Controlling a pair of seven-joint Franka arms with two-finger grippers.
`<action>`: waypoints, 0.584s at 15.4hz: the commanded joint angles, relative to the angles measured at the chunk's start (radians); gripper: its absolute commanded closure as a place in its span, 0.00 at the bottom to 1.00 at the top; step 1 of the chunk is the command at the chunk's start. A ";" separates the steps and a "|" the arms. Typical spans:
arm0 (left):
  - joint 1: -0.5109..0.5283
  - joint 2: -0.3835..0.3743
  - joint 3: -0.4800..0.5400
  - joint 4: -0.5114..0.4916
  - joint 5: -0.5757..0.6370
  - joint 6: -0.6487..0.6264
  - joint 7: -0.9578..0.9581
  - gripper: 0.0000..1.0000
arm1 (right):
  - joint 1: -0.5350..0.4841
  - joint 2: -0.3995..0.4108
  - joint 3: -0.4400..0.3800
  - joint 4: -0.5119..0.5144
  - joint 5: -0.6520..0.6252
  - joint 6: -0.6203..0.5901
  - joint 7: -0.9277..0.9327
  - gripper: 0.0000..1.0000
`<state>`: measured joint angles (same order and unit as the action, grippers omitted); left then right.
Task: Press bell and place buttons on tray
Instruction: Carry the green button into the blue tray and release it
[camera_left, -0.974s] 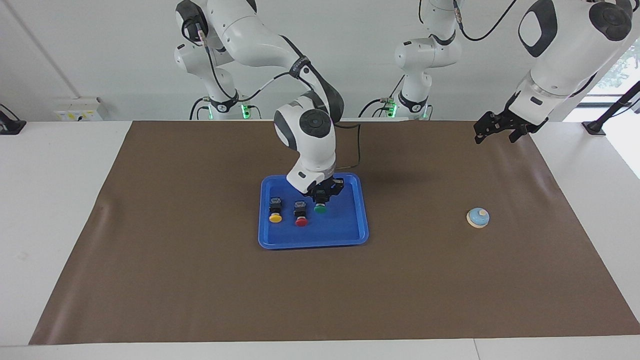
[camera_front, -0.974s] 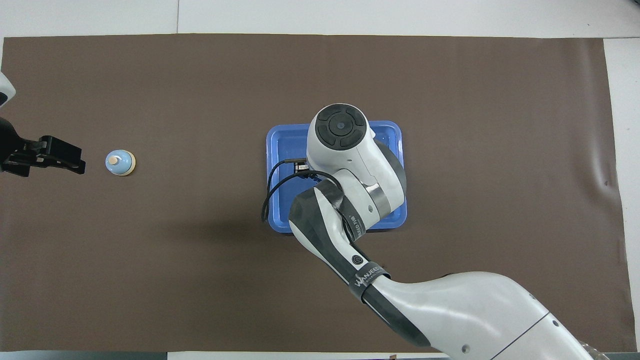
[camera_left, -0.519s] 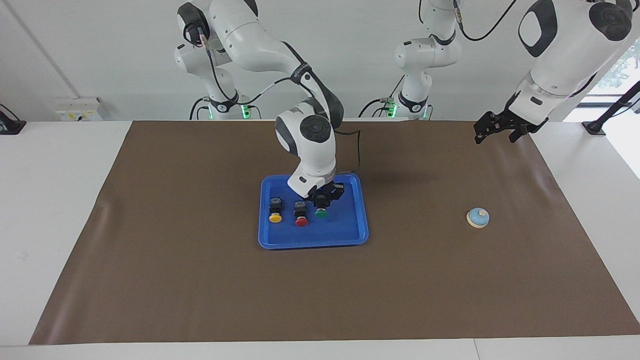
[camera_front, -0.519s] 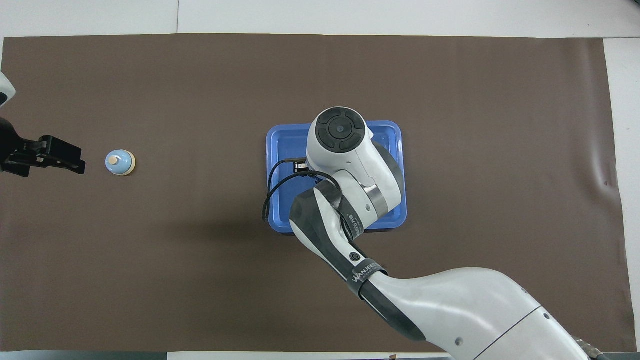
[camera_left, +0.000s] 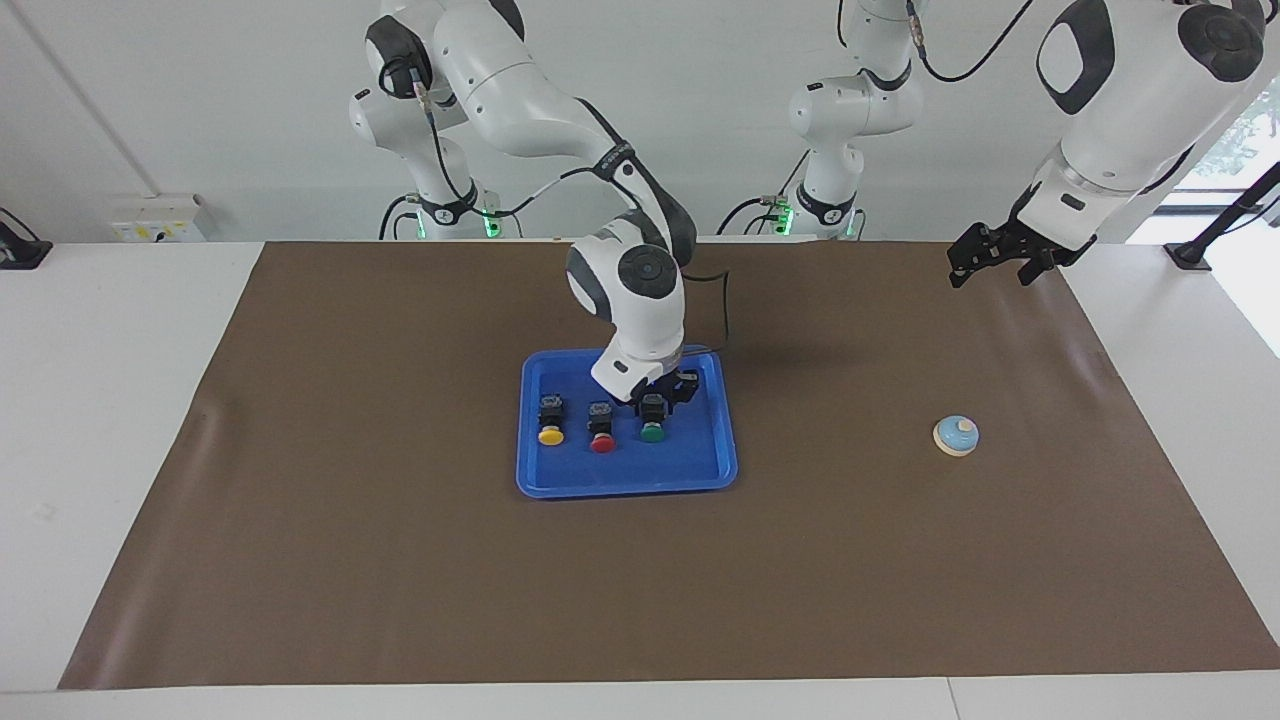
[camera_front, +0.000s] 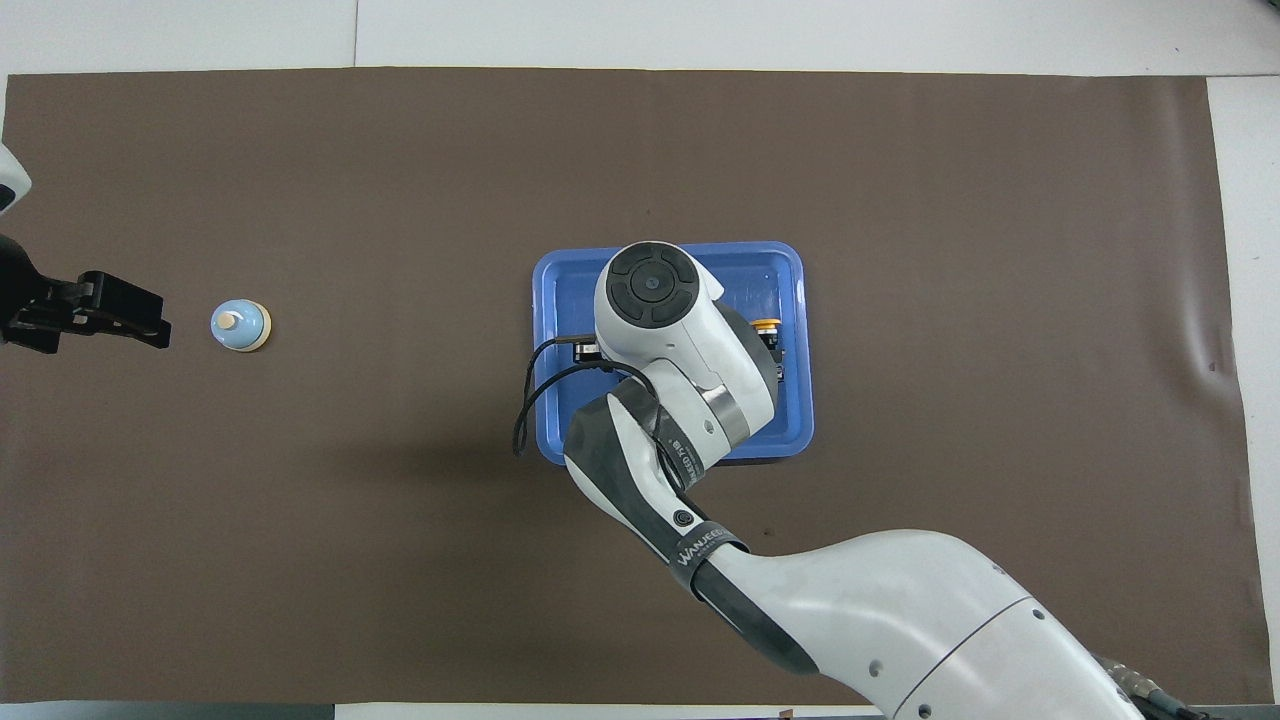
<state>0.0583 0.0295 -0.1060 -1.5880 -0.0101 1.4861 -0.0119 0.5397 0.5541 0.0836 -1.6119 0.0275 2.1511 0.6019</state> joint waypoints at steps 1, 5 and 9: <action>0.000 -0.011 0.003 -0.006 0.002 0.010 0.012 0.00 | 0.006 -0.013 -0.005 0.042 -0.026 -0.092 0.030 0.00; 0.002 -0.011 0.002 -0.006 0.002 0.010 0.012 0.00 | -0.018 -0.094 -0.042 0.060 -0.046 -0.172 0.024 0.00; 0.000 -0.011 0.002 -0.006 0.002 0.010 0.012 0.00 | -0.142 -0.251 -0.047 0.041 -0.049 -0.287 -0.198 0.00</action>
<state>0.0583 0.0295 -0.1060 -1.5880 -0.0101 1.4861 -0.0119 0.4739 0.4054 0.0279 -1.5355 -0.0139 1.9105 0.5214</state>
